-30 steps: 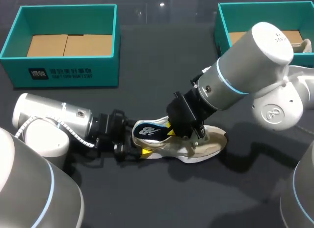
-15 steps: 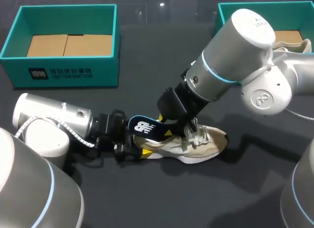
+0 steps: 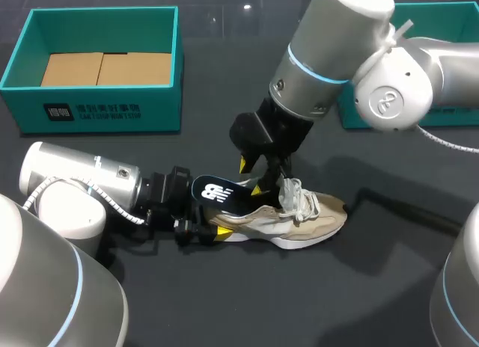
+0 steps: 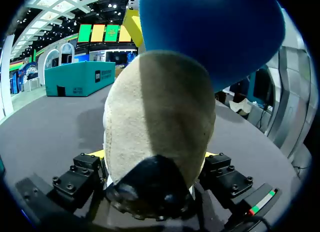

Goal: Take the shoe out of the shoebox, open the shoe tongue, remove and reinsert the insole, then place the shoe into the shoebox

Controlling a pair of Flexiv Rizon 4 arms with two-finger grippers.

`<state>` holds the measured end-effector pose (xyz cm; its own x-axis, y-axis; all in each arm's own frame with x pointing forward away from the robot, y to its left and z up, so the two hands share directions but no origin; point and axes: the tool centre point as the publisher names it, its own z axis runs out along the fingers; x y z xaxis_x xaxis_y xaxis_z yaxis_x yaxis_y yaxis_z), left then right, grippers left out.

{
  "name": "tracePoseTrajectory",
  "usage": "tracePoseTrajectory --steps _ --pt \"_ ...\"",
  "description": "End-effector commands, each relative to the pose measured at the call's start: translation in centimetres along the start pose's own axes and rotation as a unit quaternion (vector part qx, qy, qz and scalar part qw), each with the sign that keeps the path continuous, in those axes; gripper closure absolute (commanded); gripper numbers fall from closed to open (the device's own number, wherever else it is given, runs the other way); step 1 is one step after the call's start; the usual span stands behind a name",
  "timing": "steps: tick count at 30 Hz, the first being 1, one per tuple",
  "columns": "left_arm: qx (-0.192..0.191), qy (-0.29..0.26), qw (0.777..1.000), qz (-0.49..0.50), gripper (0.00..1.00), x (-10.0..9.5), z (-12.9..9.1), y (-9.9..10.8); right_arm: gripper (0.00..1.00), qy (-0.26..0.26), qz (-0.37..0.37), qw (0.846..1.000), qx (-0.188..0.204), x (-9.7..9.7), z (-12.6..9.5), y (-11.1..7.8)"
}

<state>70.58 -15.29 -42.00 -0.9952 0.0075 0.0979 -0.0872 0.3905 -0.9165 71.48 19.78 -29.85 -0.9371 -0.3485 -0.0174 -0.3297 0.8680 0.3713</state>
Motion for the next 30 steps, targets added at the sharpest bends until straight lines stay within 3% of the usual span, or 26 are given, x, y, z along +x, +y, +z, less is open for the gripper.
tracePoseTrajectory --steps 1,8,9,15,19,20,27,30 --pt "-0.002 0.000 1.000 0.000 1.00 -0.1 0.1 0.1 0.00 0.018 0.003 1.000 0.023 -0.8 0.0 0.7" --pt "-0.002 0.000 1.000 0.000 1.00 -0.1 0.1 0.1 0.00 0.018 0.003 1.000 0.023 -0.8 0.0 0.7" --pt "-0.002 0.000 1.000 0.000 1.00 -0.1 0.1 0.1 0.00 0.025 0.000 1.000 0.003 -0.8 0.3 0.8" --pt "-0.002 0.000 1.000 0.000 1.00 -0.1 0.1 0.1 0.00 0.081 0.084 0.993 0.009 -1.1 0.4 2.4" --pt "-0.002 0.000 1.000 0.000 1.00 -0.1 0.1 0.1 0.00 0.119 0.142 0.983 -0.015 -1.1 0.3 2.7" --pt "-0.002 0.000 1.000 0.000 1.00 -0.1 0.1 0.1 0.00 0.117 0.152 0.981 -0.002 -1.1 0.2 2.8" --pt "-0.002 0.000 1.000 0.000 1.00 -0.1 0.1 0.1 0.00 0.117 0.152 0.981 -0.002 -1.1 0.2 2.8" --pt "-0.002 0.000 1.000 0.000 1.00 -0.1 0.1 0.1 0.00 0.138 0.149 0.979 -0.027 -1.4 0.7 2.6"
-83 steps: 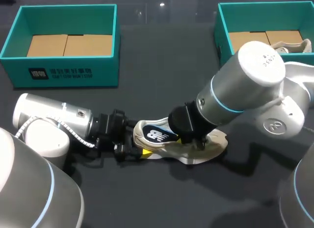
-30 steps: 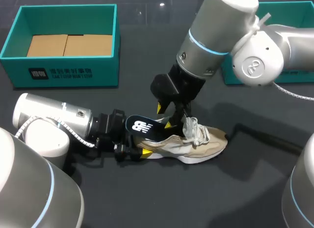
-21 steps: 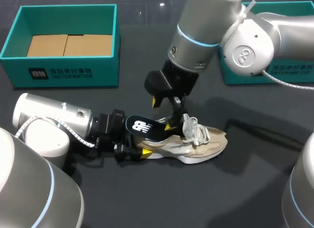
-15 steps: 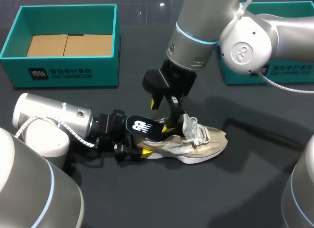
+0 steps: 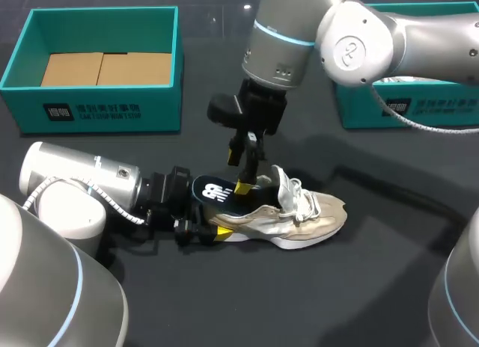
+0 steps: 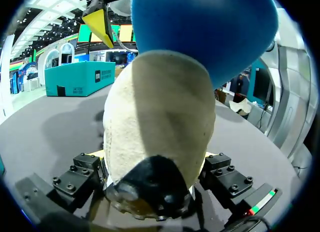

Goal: Take the shoe out of the shoebox, open the shoe tongue, remove and reinsert the insole, then place the shoe into the shoebox

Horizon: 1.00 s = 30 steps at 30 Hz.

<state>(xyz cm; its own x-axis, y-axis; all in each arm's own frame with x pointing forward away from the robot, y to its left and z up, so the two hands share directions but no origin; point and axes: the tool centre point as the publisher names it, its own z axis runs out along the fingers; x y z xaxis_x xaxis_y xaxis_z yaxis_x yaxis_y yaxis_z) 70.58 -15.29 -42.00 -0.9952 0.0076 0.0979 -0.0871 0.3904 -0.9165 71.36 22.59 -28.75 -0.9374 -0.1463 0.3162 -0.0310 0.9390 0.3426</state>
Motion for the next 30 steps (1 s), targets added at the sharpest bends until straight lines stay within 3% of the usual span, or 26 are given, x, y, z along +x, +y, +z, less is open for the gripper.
tracePoseTrajectory --steps 1,3,5,7,8,10,12,15,20,30 --pt "-0.002 0.000 1.000 0.000 1.00 -0.1 0.1 0.1 0.00 0.027 -0.001 0.999 -0.020 -0.8 0.7 -0.1" --pt "-0.002 0.000 1.000 0.000 1.00 -0.1 0.1 0.1 0.00 0.046 0.002 0.998 -0.031 -1.0 1.0 -0.2" --pt "-0.002 0.000 1.000 0.000 1.00 -0.1 0.1 0.1 0.19 0.067 0.009 0.997 -0.039 -1.3 1.2 -0.2" --pt "-0.002 0.000 1.000 0.000 1.00 -0.1 0.1 0.1 0.04 0.085 0.021 0.995 -0.048 -1.6 1.4 -0.3" --pt "-0.002 0.000 1.000 0.000 1.00 -0.1 0.1 0.1 0.04 0.096 0.027 0.994 -0.052 -1.7 1.5 -0.3" --pt "-0.002 0.000 1.000 0.000 1.00 -0.1 0.1 0.1 0.16 0.108 0.035 0.992 -0.053 -1.9 1.7 -0.2" --pt "-0.002 0.000 1.000 0.000 1.00 -0.1 0.1 0.1 0.35 0.122 0.044 0.990 -0.054 -2.1 1.8 -0.2" --pt "-0.002 0.000 1.000 0.000 1.00 -0.1 0.1 0.1 0.42 0.138 0.050 0.988 -0.053 -2.2 2.0 -0.1" --pt "-0.002 0.000 1.000 0.000 1.00 -0.1 0.1 0.1 0.51 0.160 0.050 0.985 -0.050 -2.2 2.4 0.1" --pt "-0.002 0.000 1.000 0.000 1.00 -0.1 0.1 0.1 0.55 0.202 0.023 0.976 -0.075 -1.4 3.3 0.1"
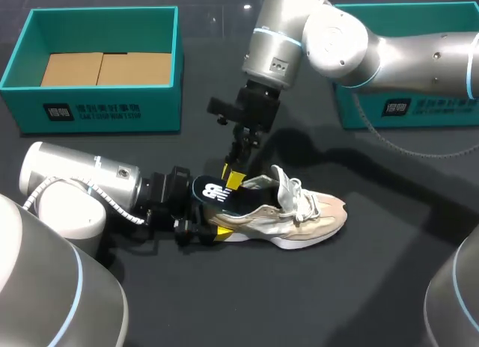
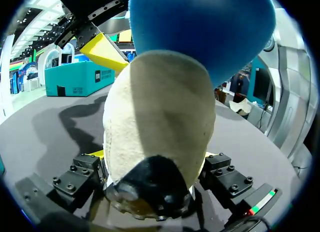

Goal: Take the shoe out of the shoebox, open the shoe tongue, remove and reinsert the insole, then place the shoe into the shoebox

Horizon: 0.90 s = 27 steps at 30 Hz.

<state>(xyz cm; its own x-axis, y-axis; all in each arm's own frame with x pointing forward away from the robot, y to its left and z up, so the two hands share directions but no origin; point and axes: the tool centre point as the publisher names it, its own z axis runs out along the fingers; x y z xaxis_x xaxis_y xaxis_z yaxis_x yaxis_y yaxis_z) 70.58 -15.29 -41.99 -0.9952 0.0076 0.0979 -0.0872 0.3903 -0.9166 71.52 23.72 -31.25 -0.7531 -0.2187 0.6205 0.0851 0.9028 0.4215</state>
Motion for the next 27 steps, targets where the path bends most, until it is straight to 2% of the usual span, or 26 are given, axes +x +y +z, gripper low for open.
tracePoseTrajectory --steps 1,9,17,27 --pt "-0.002 0.000 1.000 0.000 1.00 -0.1 0.1 0.1 0.55 0.028 -0.007 1.000 -0.009 -0.5 0.7 -0.2" --pt "-0.002 0.000 1.000 0.000 1.00 -0.1 0.1 0.1 0.56 0.059 -0.015 0.998 -0.019 -0.4 1.3 -0.3" --pt "-0.002 0.000 1.000 0.000 1.00 -0.1 0.1 0.1 0.57 0.090 -0.022 0.995 -0.046 -0.6 2.1 -0.8" --pt "-0.002 0.000 1.000 0.000 1.00 -0.1 0.1 0.1 0.60 0.103 -0.020 0.992 -0.071 -0.2 2.7 -1.7"
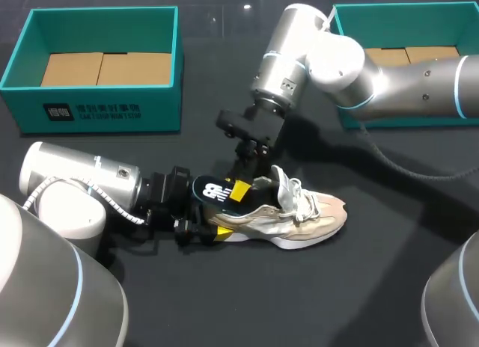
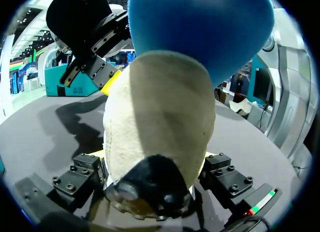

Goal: Take the shoe out of the shoebox, open the shoe tongue, remove and reinsert the insole, then place the shoe into the shoebox

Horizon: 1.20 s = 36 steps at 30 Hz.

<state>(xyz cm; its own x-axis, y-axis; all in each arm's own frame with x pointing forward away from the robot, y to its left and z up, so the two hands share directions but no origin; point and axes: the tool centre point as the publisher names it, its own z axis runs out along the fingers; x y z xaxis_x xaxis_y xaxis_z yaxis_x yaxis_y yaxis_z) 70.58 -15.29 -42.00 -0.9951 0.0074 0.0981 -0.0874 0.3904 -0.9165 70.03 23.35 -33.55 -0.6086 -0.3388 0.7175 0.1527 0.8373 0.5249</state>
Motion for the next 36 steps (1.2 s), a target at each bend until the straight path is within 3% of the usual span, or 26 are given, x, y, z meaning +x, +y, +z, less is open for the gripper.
tracePoseTrajectory --steps 1,6,10,20,26,36 --pt "-0.002 0.000 1.000 0.000 1.00 -0.1 0.1 0.1 0.61 -0.001 -0.001 1.000 -0.006 0.0 0.4 -0.4" --pt "-0.002 0.000 1.000 0.000 1.00 -0.1 0.1 0.1 0.75 -0.002 0.000 1.000 -0.008 0.2 0.5 -0.3" --pt "-0.002 0.000 1.000 0.000 1.00 -0.1 0.1 0.1 1.00 -0.004 -0.003 1.000 -0.009 0.5 0.5 -0.1" --pt "-0.002 0.000 1.000 0.000 1.00 -0.1 0.1 0.1 1.00 -0.016 -0.017 1.000 0.006 1.2 0.2 1.4" --pt "-0.002 0.000 1.000 0.000 1.00 -0.1 0.1 0.1 1.00 -0.046 -0.065 0.997 0.019 2.6 -0.5 3.9" --pt "-0.002 0.000 1.000 0.000 1.00 -0.1 0.1 0.1 1.00 -0.046 -0.065 0.997 0.019 2.6 -0.5 3.9"
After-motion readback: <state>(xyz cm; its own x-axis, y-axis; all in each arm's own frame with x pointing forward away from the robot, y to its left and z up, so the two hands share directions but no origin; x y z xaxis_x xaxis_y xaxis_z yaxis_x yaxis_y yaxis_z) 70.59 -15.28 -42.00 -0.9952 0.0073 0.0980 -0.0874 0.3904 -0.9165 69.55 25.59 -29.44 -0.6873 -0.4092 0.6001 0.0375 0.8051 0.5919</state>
